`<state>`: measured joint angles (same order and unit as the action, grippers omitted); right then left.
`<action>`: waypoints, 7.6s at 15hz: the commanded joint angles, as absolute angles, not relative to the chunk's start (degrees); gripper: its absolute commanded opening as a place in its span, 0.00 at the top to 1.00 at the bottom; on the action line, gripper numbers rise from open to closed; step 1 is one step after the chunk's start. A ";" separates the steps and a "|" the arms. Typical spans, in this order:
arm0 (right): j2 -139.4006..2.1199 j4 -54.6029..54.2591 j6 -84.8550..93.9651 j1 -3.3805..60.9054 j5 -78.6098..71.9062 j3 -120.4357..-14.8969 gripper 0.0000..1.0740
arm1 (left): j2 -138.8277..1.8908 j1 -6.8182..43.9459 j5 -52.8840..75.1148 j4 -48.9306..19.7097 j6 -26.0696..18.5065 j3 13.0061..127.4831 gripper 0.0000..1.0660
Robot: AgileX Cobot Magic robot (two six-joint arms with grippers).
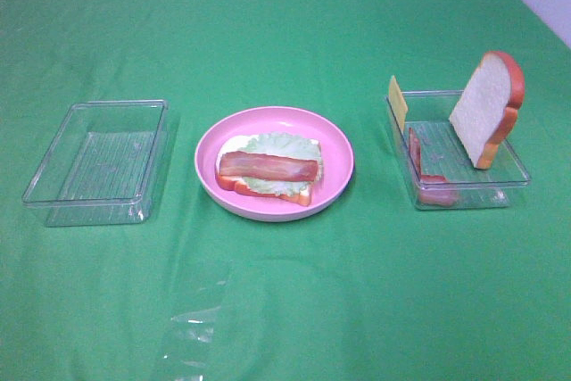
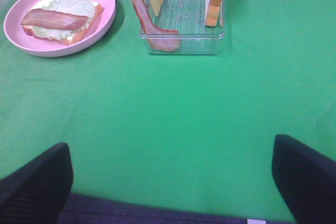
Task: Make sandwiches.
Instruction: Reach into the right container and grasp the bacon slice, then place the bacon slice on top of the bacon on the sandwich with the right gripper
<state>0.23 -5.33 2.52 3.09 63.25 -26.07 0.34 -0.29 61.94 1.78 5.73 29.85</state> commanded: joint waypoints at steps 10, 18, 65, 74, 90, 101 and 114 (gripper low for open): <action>1.20 -7.39 2.06 2.75 62.51 -25.84 0.08 | 1.09 -0.34 61.82 1.38 5.56 29.74 0.06; -27.96 -7.16 1.26 2.75 46.12 -29.97 0.08 | 1.09 -0.34 61.82 1.38 5.56 29.74 0.06; -118.49 1.55 -10.71 17.48 56.44 -85.54 1.00 | 1.09 -1.38 61.82 1.38 5.33 29.74 0.06; -112.41 2.01 -8.37 17.48 61.31 -85.54 1.00 | 1.09 -1.38 61.82 1.38 5.33 29.74 0.06; -103.93 -23.95 2.35 20.86 50.82 -85.54 1.00 | 1.09 -1.38 61.82 1.38 5.33 29.74 0.06; -116.08 -28.59 2.35 33.40 26.87 -85.54 1.00 | 1.09 -1.38 61.82 1.38 5.33 29.74 0.06; -120.09 9.00 -27.27 33.40 33.98 -85.49 1.00 | 1.09 -1.38 61.82 1.38 5.33 29.74 0.06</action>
